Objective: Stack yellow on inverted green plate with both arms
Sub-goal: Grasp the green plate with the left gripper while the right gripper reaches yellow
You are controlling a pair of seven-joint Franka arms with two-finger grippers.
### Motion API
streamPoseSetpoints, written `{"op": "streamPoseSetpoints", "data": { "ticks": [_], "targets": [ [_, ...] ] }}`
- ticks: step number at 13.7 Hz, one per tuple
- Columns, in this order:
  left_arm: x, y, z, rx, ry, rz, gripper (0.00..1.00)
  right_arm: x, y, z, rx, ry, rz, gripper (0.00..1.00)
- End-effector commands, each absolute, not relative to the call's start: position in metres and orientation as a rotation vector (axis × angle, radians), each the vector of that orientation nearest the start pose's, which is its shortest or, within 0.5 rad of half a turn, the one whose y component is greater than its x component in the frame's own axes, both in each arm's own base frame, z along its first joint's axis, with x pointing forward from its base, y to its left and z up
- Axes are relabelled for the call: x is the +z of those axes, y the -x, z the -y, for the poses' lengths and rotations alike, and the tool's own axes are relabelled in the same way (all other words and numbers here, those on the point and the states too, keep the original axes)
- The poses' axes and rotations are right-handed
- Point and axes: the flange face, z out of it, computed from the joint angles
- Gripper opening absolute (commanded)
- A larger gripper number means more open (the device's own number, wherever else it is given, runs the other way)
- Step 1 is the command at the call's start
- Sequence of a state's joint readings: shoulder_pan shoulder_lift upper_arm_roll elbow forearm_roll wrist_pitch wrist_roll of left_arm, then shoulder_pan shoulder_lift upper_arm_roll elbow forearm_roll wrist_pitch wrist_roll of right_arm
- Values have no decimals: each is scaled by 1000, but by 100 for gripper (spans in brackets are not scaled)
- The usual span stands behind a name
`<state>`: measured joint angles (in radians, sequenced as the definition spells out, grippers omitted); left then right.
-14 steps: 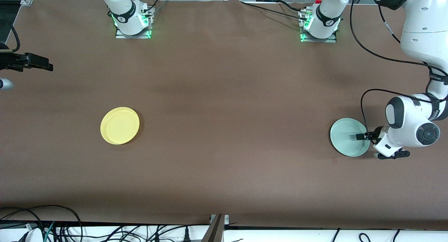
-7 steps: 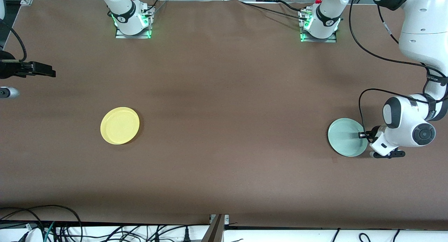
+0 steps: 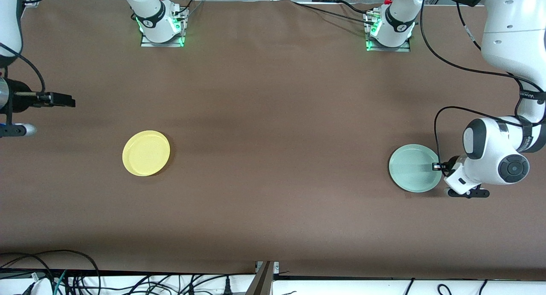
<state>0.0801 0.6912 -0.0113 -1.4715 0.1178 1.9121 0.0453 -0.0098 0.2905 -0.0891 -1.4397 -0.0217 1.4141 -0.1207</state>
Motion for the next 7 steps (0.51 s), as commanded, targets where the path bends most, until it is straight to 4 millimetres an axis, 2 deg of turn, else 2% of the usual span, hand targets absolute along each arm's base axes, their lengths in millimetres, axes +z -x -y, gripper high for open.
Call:
{"op": "streamPoseSetpoints", "data": {
  "ticks": [1, 3, 5, 7],
  "targets": [
    [320, -706, 14, 399, 2986, -162, 0, 469, -627, 67, 490, 3080, 9, 100],
    [345, -708, 59, 385, 2965, -180, 0, 433, -638, 69, 511, 3075, 3, 100],
    [353, -705, 104, 359, 2955, -208, 0, 383, -649, 68, 522, 3066, 1, 100],
    [366, -701, 161, 275, 2900, -254, 0, 354, -651, 79, 477, 3067, -18, 100]
  ]
}}
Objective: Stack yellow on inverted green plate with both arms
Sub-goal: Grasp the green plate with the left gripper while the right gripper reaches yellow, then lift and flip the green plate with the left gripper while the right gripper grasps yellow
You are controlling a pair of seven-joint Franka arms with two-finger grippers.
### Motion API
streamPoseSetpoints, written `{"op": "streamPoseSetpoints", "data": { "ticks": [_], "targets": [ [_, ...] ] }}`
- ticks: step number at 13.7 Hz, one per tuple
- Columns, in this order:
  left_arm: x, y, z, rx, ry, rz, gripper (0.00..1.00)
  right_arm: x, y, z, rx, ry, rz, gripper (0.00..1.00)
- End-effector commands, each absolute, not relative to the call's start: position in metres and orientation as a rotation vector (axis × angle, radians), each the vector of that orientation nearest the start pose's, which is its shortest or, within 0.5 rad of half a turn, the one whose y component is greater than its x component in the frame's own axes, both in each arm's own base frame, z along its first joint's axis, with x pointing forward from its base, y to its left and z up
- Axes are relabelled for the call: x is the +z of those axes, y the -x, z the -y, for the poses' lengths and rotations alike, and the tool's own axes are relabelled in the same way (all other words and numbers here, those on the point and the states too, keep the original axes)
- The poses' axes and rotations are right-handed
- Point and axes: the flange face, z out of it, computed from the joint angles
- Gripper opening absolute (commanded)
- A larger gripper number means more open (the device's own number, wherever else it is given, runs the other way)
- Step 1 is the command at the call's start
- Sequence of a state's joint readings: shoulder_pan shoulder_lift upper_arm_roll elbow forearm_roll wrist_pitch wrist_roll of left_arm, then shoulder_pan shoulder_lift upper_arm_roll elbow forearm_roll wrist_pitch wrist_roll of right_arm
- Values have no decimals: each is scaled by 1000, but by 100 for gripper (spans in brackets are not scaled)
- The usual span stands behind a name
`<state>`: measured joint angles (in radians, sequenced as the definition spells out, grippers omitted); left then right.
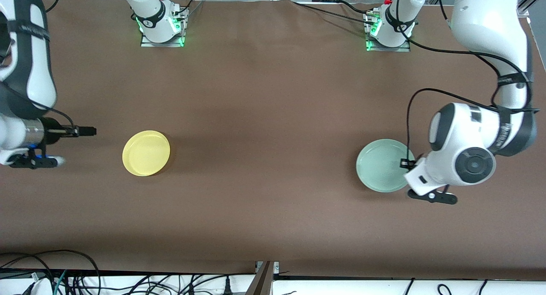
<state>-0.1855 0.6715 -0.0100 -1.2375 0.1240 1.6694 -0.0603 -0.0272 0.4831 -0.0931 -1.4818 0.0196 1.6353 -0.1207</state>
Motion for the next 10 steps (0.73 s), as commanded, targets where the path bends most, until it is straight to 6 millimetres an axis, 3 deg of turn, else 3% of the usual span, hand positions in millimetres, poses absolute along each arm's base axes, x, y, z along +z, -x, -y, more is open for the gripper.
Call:
{"op": "streamPoseSetpoints", "data": {
  "ticks": [1, 3, 6, 10],
  "targets": [
    [370, -696, 187, 228, 2825, -292, 0, 340, -651, 83, 471, 3057, -25, 100],
    [362, -683, 239, 150, 2669, -370, 0, 309, -650, 92, 468, 2979, -96, 100],
    [352, -651, 322, 37, 2577, -399, 0, 271, -648, 100, 419, 2950, -72, 100],
    [326, -574, 449, -189, 2349, -516, 0, 237, -643, 100, 320, 2918, -107, 100]
  ]
}}
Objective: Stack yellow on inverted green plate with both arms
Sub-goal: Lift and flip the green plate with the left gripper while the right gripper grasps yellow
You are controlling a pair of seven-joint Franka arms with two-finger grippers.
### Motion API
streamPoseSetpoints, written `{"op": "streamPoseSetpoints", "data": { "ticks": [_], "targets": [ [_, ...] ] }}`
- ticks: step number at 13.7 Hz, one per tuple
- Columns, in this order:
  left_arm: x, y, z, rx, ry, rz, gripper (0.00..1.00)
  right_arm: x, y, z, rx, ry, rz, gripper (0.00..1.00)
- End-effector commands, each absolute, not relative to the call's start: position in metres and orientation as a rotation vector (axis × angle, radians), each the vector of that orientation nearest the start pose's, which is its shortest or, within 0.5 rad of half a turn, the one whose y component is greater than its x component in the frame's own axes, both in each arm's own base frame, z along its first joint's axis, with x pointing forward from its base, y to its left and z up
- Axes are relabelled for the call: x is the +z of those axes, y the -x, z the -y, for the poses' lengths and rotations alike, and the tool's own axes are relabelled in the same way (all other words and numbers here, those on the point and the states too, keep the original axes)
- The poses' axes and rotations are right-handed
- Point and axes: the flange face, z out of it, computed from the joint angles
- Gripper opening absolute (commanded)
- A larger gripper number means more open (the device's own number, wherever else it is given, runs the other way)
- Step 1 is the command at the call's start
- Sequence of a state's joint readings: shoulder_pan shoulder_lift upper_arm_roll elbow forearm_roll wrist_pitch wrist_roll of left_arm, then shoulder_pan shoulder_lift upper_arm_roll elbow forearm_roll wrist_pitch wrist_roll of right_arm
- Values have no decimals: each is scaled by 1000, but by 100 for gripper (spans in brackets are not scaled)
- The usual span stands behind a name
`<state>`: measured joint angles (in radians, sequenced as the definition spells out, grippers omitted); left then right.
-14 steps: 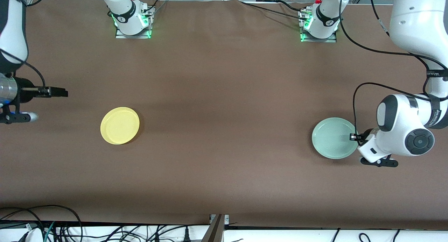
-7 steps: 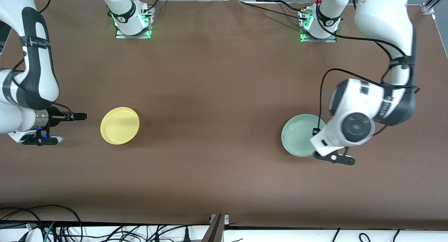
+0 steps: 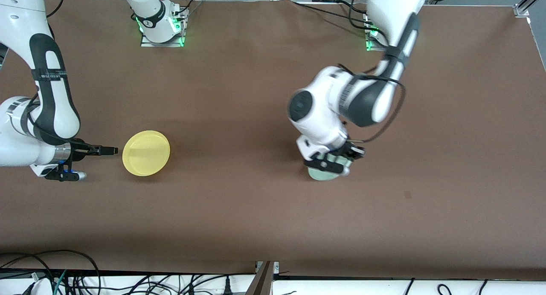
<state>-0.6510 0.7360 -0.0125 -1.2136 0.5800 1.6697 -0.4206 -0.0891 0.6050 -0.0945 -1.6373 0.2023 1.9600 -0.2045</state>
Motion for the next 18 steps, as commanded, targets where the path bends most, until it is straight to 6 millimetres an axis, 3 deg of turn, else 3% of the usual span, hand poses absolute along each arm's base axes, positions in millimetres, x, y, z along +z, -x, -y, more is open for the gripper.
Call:
{"op": "streamPoseSetpoints", "data": {
  "ticks": [1, 4, 7, 9, 10, 13, 15, 16, 17, 18],
  "targets": [
    [312, -556, 471, -250, 2267, -523, 0, 225, -641, 97, 324, 2899, -110, 100],
    [255, -500, 520, -383, 2053, -493, 0, 200, -636, 97, 238, 2861, -61, 100],
    [200, -449, 555, -517, 1838, -550, 0, 194, -632, 97, 234, 2862, -55, 98],
    [162, -414, 573, -644, 1573, -601, 0, 194, -631, 95, 241, 2859, -41, 75],
    [150, -407, 575, -656, 1530, -605, 0, 193, -631, 95, 244, 2858, -33, 73],
    [153, -395, 584, -668, 1535, -615, 0, 183, -627, 95, 267, 2852, -38, 73],
    [159, -367, 602, -693, 1542, -647, 0, 182, -626, 95, 271, 2846, -44, 73],
    [156, -347, 611, -689, 1558, -669, 10, 180, -624, 94, 274, 2845, -39, 73],
    [152, -335, 615, -674, 1584, -682, 73, 180, -624, 94, 273, 2845, -33, 72],
    [150, -323, 621, -684, 1606, -691, 100, 180, -624, 94, 274, 2844, -26, 61]
  ]
}}
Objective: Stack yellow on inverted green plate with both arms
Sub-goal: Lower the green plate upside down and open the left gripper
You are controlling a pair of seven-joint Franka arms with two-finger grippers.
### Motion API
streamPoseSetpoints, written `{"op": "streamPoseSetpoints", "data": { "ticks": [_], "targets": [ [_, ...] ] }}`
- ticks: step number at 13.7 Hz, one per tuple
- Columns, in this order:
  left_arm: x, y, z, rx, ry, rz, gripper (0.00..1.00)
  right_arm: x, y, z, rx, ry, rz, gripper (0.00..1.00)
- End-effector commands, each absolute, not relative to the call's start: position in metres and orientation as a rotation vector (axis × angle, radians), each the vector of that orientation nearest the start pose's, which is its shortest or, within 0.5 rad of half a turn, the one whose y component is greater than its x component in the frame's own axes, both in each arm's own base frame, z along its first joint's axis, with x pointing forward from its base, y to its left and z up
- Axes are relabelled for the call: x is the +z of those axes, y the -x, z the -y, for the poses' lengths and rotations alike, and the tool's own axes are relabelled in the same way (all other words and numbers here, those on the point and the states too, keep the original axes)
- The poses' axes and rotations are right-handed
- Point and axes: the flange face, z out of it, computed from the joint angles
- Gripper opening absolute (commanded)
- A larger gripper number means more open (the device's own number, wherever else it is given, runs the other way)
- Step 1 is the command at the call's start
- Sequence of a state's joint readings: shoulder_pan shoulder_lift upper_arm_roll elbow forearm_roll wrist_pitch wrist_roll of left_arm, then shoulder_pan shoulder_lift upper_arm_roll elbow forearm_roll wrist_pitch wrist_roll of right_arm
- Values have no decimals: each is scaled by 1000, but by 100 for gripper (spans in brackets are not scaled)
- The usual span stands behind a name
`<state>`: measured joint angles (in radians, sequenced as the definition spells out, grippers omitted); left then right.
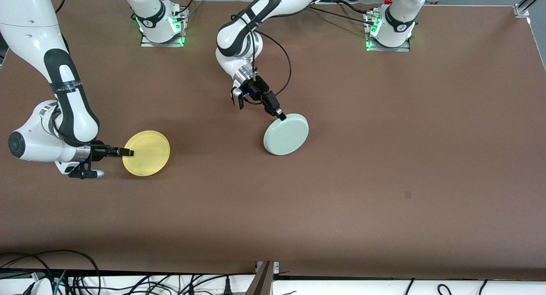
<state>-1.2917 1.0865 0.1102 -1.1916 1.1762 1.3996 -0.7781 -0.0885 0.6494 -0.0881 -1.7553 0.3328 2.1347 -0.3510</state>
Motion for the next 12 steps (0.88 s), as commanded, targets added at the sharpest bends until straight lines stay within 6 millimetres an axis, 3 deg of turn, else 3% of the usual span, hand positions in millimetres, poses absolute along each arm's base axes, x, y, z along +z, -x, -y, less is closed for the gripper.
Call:
{"op": "streamPoseSetpoints", "data": {
  "ticks": [1, 3, 6, 7, 9, 12],
  "targets": [
    [147, -312, 626, -697, 1627, -696, 100, 180, -624, 94, 273, 2844, -22, 49],
    [146, -288, 636, -748, 1716, -659, 100, 181, -624, 94, 272, 2842, 1, 25],
    [148, -264, 651, -815, 1875, -603, 100, 180, -624, 97, 269, 2838, 32, 11],
    [161, -265, 659, -845, 1956, -563, 100, 181, -624, 96, 271, 2836, 35, 5],
    [172, -262, 673, -866, 2097, -496, 100, 185, -627, 96, 261, 2838, 37, 0],
    [197, -270, 693, -887, 2360, -373, 100, 203, -636, 92, 246, 2829, 57, 0]
  ]
}}
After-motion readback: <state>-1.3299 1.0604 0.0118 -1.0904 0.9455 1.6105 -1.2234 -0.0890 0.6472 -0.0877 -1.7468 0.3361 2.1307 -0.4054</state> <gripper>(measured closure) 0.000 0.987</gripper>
